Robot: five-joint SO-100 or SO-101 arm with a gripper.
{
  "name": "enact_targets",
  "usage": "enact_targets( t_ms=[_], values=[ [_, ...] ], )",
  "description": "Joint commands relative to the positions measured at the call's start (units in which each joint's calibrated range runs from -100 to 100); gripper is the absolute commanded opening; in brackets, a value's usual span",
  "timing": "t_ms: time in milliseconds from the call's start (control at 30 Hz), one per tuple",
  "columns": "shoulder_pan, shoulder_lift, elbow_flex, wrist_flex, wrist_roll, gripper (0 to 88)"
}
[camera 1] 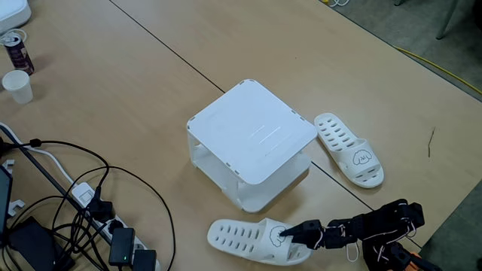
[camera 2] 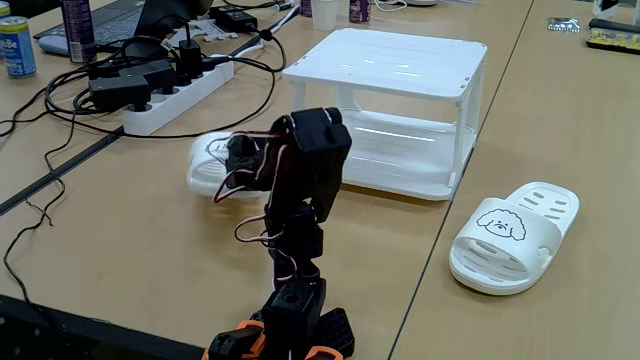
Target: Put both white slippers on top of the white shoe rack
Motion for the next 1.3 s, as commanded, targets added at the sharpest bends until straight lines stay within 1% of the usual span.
enact_targets(
  t_ms=[0,233,500,567,833,1267],
  values=[
    [-2.01,-8.38,-1.77,-0.59,0.42,0.8],
    [-6.78,-17.05,0.58,-0.42,0.42,0.8],
    [-7.52,-23.61,-3.85,0.10,0.42,0.8],
    [-7.44,-23.61,-6.46,1.13,0.42,0.8],
    [-5.30,-22.35,-20.53,11.66,0.42,0.8],
    [1.44,-7.87,-48.77,22.53,0.42,0.8]
  ],
)
